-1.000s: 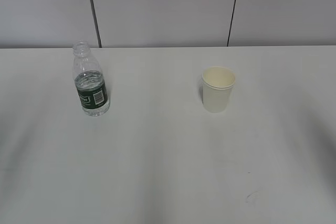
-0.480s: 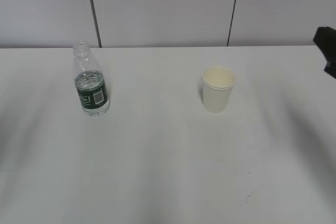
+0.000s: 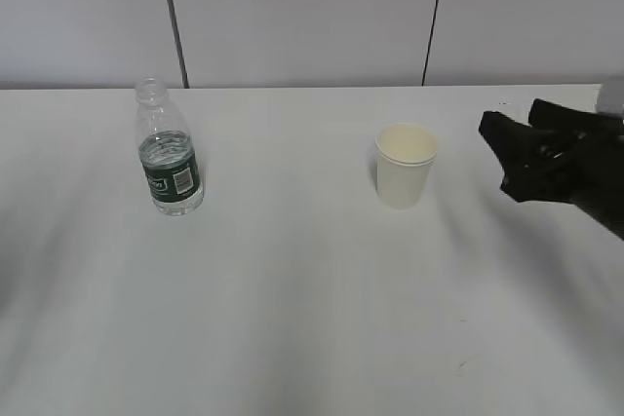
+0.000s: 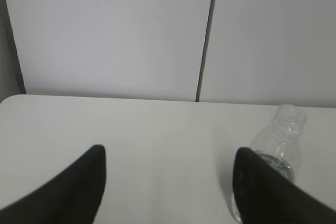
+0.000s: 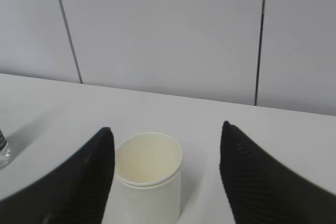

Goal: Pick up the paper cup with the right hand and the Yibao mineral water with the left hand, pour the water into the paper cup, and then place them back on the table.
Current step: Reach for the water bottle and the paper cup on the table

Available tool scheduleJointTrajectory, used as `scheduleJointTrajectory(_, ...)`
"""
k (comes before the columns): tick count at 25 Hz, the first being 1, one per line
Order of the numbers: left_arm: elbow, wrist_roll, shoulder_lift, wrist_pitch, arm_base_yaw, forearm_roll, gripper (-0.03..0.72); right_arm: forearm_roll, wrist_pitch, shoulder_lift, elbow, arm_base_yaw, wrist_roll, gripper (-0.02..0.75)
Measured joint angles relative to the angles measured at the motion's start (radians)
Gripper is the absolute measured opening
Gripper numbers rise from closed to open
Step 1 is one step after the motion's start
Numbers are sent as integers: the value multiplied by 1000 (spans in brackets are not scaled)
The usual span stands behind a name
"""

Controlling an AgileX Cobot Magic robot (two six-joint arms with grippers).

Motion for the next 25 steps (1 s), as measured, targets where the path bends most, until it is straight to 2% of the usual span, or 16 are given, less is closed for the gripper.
scheduleJointTrajectory(2, 0, 0, 16, -15, 0, 21, 468, -5, -70, 86, -4, 0, 1, 500)
scheduleJointTrajectory(8, 0, 0, 49, -75, -2, 75, 468, -6, -92, 240, -17, 0, -27, 500)
scheduleJointTrajectory(13, 0, -5, 79, -78, -3, 78, 468, -10, -98, 268, -51, 0, -29, 500)
scheduleJointTrajectory(21, 0, -10, 179, -107, -3, 87, 468, -102, -103, 268, -51, 0, -29, 501)
scheduleJointTrajectory(23, 0, -10, 212, -134, -3, 87, 468, -102, -103, 268, -51, 0, -29, 522)
scheduleJointTrajectory(25, 0, -10, 239, -155, -3, 88, 468, -102, -103, 268, -51, 0, -29, 592)
